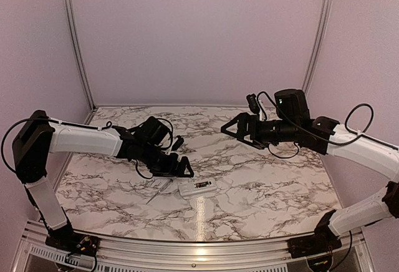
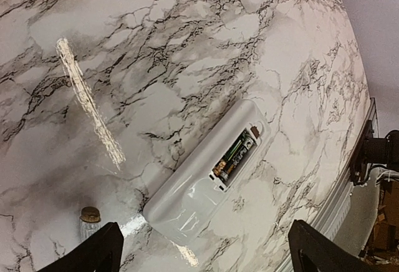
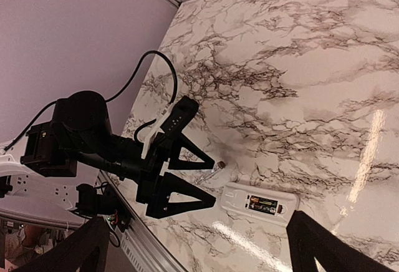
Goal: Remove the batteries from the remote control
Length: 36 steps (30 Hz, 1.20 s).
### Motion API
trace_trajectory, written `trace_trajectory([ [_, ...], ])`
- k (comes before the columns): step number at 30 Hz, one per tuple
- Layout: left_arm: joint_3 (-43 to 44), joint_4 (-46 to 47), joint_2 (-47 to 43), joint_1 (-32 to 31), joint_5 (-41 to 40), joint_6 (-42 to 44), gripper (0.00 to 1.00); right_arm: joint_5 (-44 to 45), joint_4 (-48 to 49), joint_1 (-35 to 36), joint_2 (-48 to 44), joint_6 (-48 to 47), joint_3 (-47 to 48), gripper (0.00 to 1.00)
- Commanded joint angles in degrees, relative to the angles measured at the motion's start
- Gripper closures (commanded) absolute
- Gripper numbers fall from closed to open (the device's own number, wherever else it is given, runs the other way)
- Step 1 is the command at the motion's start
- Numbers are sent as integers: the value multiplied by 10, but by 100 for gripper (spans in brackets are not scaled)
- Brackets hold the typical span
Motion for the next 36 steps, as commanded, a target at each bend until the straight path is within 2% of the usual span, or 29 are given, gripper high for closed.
trace_trajectory([
  [1, 28, -71, -38, -3, -67, 41, 2, 18, -14, -3, -6, -10, 21, 1],
  [7, 40, -134, -79, -2, -138, 99, 1, 30, -16, -3, -30, -7, -2, 1],
  [11, 19, -167, -94, -3, -158, 138, 4, 33, -17, -3, -45, -3, -18, 2],
  [16, -17, -180, -106, -3, -143, 166, 14, 38, -19, -3, -58, 3, -32, 1],
  [23, -58, -184, -107, -3, -133, 194, 22, 30, -20, -3, -48, 0, -29, 1],
  [28, -61, -173, -75, -3, -116, 204, 32, 18, -23, -3, -22, -8, -10, 2],
  [36, -61, -166, -47, -3, -106, 221, 40, 8, -33, -3, 4, -17, 13, 2],
])
